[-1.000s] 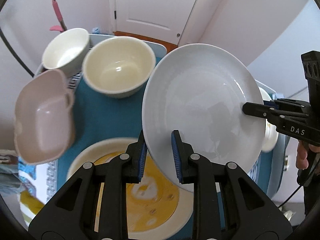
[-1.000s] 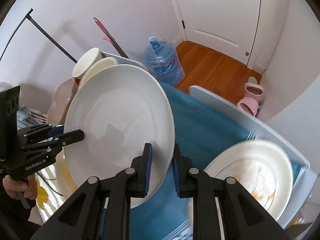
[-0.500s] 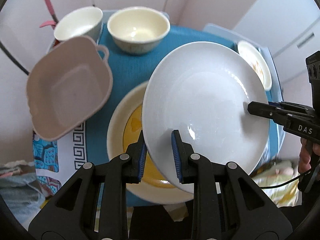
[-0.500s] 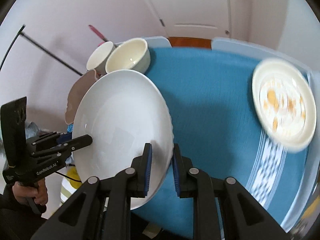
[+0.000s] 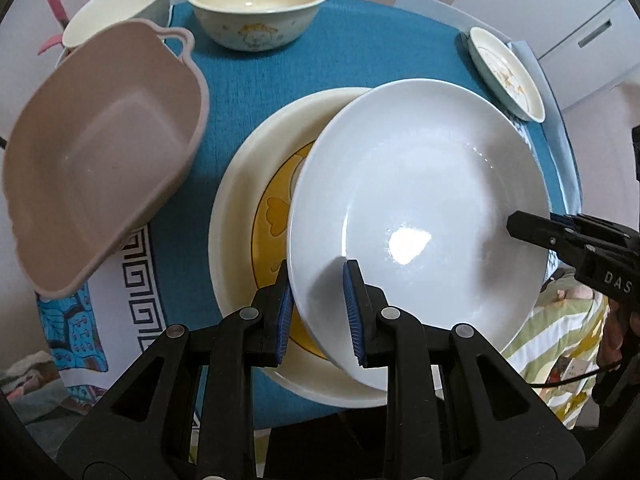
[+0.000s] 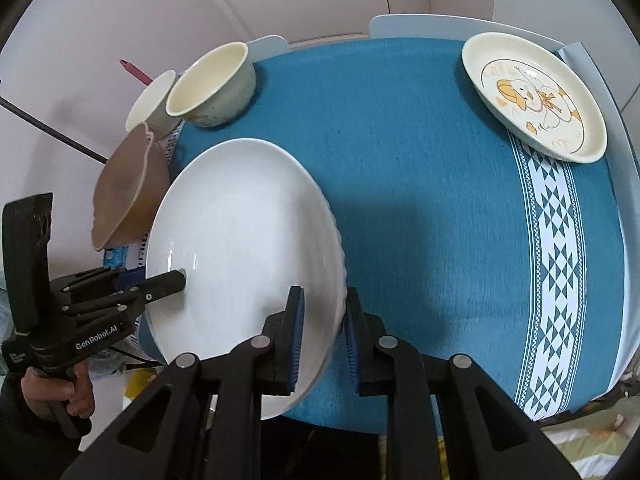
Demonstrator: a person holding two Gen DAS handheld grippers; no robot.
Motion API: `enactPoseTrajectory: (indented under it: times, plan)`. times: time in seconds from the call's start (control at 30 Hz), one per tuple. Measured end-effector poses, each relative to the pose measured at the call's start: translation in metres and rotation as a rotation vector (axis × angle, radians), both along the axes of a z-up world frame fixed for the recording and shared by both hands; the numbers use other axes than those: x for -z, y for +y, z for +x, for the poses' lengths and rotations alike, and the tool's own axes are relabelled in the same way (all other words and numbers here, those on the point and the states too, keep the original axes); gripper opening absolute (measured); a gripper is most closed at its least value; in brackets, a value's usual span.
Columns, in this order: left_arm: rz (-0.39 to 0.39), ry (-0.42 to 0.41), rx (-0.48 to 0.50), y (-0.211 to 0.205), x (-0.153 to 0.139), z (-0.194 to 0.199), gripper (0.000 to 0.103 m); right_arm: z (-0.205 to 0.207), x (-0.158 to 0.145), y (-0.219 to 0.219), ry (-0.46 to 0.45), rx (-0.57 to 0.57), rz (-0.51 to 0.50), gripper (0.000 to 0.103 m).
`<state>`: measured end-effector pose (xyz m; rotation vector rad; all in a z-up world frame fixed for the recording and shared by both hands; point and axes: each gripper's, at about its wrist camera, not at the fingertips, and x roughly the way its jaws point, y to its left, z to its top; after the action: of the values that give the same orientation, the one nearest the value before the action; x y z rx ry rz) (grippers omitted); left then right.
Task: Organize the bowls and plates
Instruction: 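Carry the white plate and lower it onto the yellow duck plate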
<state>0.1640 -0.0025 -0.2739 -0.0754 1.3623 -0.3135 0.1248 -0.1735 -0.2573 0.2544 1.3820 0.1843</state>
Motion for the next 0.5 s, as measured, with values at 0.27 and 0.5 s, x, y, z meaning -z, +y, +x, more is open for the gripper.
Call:
enactPoseTrajectory:
  times: [0.27,0.5]
  plan:
    - [0.101,-0.021,0.025,-0.01,0.006,-0.003,0.022,-0.003,0.002,0.007,-0.032,-0.021,-0.019,0.018]
    - [0.248,-0.096,0.069,-0.023,0.001,-0.013,0.022,-0.005,-0.002,0.015,-0.049,-0.088,-0.096,0.018]
